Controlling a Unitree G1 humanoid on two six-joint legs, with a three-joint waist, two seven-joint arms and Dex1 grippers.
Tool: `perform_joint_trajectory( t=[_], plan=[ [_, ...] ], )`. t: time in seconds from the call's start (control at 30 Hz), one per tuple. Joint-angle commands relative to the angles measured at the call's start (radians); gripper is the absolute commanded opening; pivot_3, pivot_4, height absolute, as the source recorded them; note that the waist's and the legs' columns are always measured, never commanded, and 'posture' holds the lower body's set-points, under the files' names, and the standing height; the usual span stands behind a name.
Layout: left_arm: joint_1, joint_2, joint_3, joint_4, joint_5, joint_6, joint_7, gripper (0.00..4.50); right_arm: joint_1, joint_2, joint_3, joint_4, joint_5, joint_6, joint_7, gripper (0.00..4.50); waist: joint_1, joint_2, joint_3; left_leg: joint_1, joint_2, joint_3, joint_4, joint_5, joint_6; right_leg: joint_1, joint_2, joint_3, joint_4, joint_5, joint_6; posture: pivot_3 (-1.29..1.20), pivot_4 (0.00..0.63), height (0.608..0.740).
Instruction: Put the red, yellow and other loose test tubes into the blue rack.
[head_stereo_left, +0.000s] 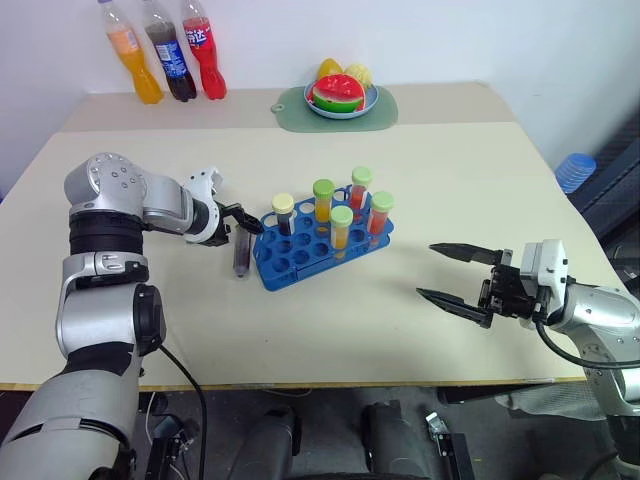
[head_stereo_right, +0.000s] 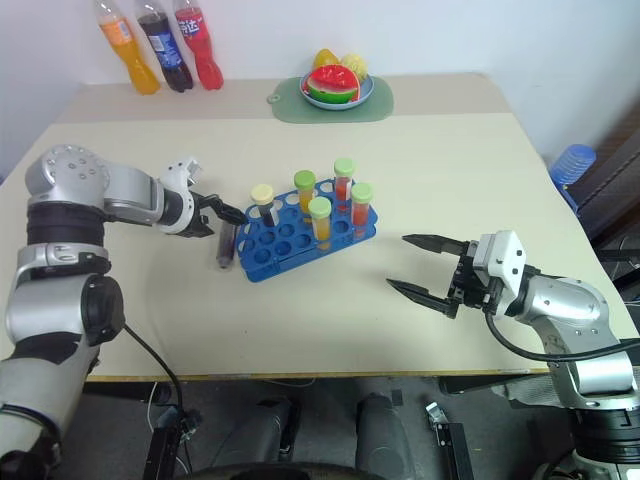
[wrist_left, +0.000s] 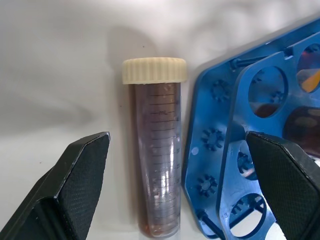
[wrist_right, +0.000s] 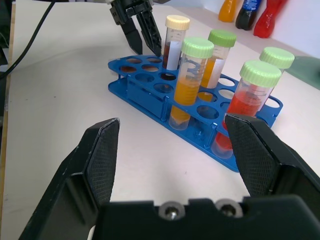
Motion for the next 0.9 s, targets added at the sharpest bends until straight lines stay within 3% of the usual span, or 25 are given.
perform_joint_trajectory(
  t=[0.03, 0.4, 0.67, 0.77, 0.9],
  plan=[
    [0.024, 0.032, -0.021, 0.006, -0.038, 0.010, 0.067, 4.50, -0.024, 0.009, -0.001, -0.006, -0.003, -0.017, -0.002, 3.68, 0.000, 0.000, 0.000, 0.000, 0.000, 0.000, 0.000, 0.000, 0.000, 0.000, 0.000, 0.000, 0.000, 0.000, 0.000, 0.00, 0.150, 0.740],
    [0.052, 0.048, 0.019, -0.031, -0.130, 0.010, 0.176, 4.50, -0.054, 0.027, 0.021, 0.014, -0.014, -0.021, -0.001, 3.68, 0.005, -0.001, 0.000, -0.001, 0.000, 0.000, 0.001, 0.000, 0.000, -0.001, 0.000, 0.001, 0.001, 0.000, 0.000, 0.00, 0.150, 0.740],
    [0.072, 0.015, 0.030, -0.038, -0.119, 0.010, 0.213, 4.50, -0.064, 0.029, 0.022, 0.017, -0.017, -0.018, 0.001, 3.68, 0.005, -0.001, -0.001, -0.001, 0.000, 0.000, 0.001, 0.000, 0.000, -0.001, 0.000, 0.001, 0.001, 0.000, 0.000, 0.00, 0.150, 0.740],
    [0.079, 0.020, 0.028, -0.046, -0.108, 0.010, 0.219, 3.73, -0.061, 0.028, 0.019, 0.013, -0.016, -0.015, -0.002, 3.73, 0.004, -0.001, -0.001, -0.001, -0.001, 0.000, 0.001, 0.000, 0.000, 0.000, 0.000, 0.001, 0.001, 0.000, 0.000, 0.00, 0.150, 0.740],
    [0.095, 0.017, 0.032, -0.069, -0.109, 0.010, 0.221, 1.76, -0.057, 0.028, 0.019, 0.011, -0.016, -0.013, -0.004, 3.73, 0.005, -0.001, -0.001, -0.001, -0.001, 0.000, 0.002, 0.000, 0.000, 0.000, 0.000, 0.001, 0.001, 0.000, 0.000, 0.00, 0.150, 0.740]
  ],
)
